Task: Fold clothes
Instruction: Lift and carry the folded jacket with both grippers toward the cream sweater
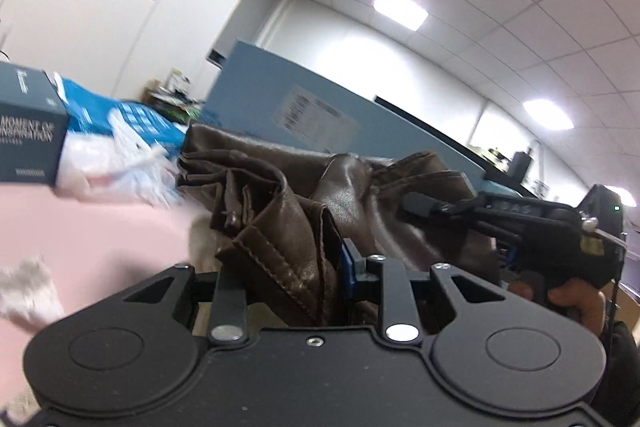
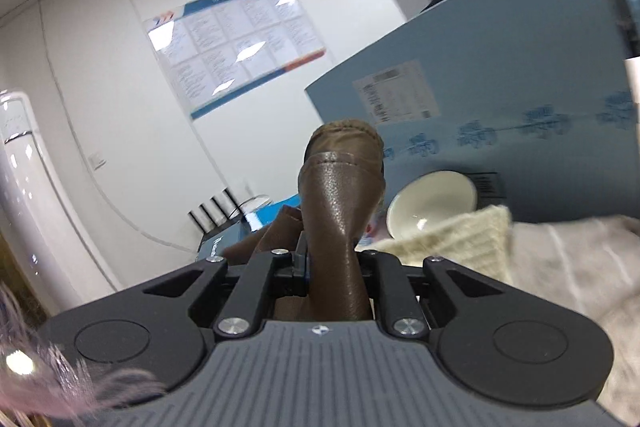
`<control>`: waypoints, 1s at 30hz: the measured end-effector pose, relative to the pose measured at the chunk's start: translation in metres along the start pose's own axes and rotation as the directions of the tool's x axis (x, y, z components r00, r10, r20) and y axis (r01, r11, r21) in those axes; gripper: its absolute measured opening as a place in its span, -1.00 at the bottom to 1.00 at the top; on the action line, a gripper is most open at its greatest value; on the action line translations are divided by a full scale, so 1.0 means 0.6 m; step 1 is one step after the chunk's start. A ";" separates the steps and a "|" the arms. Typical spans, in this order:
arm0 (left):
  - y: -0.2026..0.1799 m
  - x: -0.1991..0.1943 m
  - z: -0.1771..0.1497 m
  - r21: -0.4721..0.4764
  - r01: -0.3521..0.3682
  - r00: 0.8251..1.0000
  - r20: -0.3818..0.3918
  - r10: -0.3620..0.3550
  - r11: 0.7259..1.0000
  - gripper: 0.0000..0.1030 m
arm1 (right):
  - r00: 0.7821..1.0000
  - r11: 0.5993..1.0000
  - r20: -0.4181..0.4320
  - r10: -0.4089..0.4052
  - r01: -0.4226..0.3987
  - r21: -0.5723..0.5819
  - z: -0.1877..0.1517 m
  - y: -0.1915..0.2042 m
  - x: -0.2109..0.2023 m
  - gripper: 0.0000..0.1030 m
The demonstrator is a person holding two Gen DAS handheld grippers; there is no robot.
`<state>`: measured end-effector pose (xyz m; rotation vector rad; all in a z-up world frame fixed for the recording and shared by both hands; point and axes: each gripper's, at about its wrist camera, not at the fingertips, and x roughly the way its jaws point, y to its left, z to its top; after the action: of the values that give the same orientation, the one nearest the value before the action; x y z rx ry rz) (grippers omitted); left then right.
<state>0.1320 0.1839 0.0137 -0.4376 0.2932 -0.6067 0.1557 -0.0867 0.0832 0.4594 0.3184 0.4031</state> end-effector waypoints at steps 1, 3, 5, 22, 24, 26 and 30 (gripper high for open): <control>0.003 0.012 0.002 0.002 -0.013 1.000 0.005 0.013 1.000 -0.43 | 1.000 1.000 -0.006 0.009 -0.009 -0.005 0.006 -0.005 0.016 -0.78; 0.009 0.036 0.007 0.007 -0.039 0.999 0.015 0.039 0.999 -0.43 | 1.000 1.000 -0.011 0.010 -0.011 -0.019 0.018 -0.017 0.048 -0.76; 0.016 0.060 0.008 0.011 -0.061 0.998 0.010 0.061 0.998 -0.43 | 0.999 0.999 -0.018 -0.031 0.030 -0.041 0.026 -0.030 0.078 -0.74; 0.030 0.108 -0.025 0.070 -0.193 0.979 -0.052 0.197 0.979 -0.22 | 0.960 0.953 -0.038 -0.278 0.271 -0.137 -0.009 -0.096 0.158 -0.18; 0.030 0.105 -0.022 0.070 -0.206 0.976 -0.062 0.211 0.976 -0.14 | 0.962 0.960 -0.037 -0.271 0.267 -0.082 -0.002 -0.092 0.144 -0.12; 0.028 0.099 -0.019 0.071 -0.220 0.972 -0.065 0.224 0.973 0.06 | 0.966 0.967 -0.036 -0.255 0.253 -0.040 0.003 -0.084 0.131 0.02; 0.016 0.071 -0.015 0.084 -0.335 0.942 0.013 0.335 0.939 0.86 | 0.965 0.963 0.034 -0.259 0.261 -0.072 0.003 -0.052 0.092 0.56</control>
<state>0.1668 0.1623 -0.0045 -0.2952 0.3335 -0.2841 0.2140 -0.0884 0.0583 0.3423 0.3341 0.1520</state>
